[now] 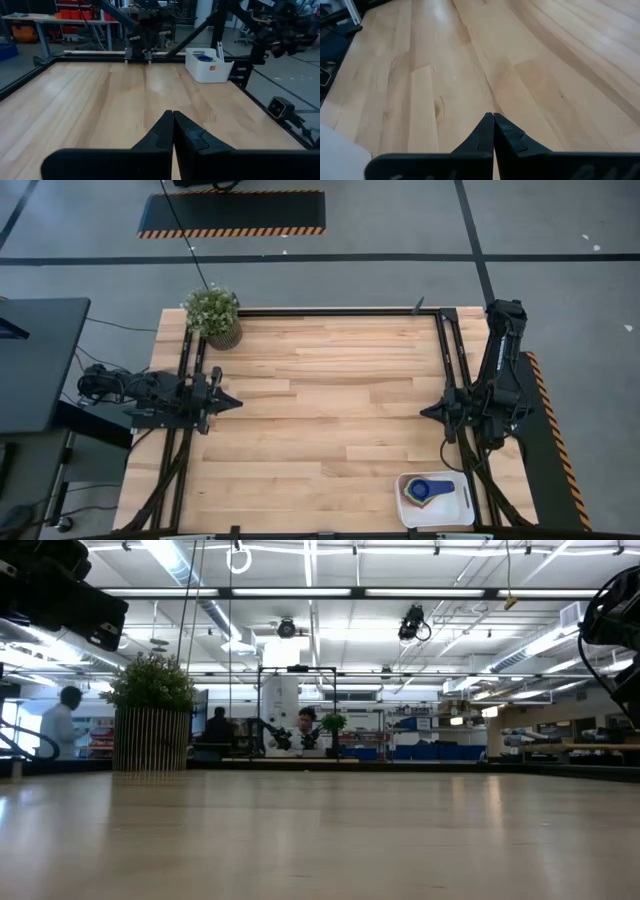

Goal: Nest measuring cups in basket
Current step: Return to Home Position

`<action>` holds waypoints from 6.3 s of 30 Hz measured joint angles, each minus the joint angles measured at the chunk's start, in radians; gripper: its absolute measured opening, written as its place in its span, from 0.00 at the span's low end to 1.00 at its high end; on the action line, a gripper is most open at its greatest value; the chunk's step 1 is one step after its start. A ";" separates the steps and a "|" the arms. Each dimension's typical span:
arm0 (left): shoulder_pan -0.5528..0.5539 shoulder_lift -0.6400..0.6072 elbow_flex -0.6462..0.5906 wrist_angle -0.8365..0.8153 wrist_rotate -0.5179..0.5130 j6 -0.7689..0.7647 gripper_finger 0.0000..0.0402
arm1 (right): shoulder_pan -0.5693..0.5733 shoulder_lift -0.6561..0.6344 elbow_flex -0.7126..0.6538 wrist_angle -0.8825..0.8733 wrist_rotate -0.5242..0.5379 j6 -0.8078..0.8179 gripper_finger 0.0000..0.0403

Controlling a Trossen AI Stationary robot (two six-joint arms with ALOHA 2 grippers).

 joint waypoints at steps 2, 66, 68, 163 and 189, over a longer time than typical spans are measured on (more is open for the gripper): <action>0.000 0.000 0.000 0.001 -0.006 -0.006 0.03 | 0.000 0.000 0.000 0.000 -0.004 0.002 0.01; 0.000 0.000 0.001 0.005 -0.006 0.081 0.03 | -0.420 0.000 0.005 0.000 0.558 -0.285 0.04; 0.000 0.000 0.001 0.005 -0.007 0.081 0.03 | -0.449 0.000 0.005 0.001 0.558 -0.278 0.04; 0.000 0.000 0.001 0.015 -0.101 0.126 0.03 | -0.879 -0.439 -0.270 1.151 -0.248 -1.797 0.04; 0.000 0.000 0.001 0.015 -0.101 0.130 0.03 | -0.879 -0.439 -0.270 1.152 -0.247 -1.797 0.04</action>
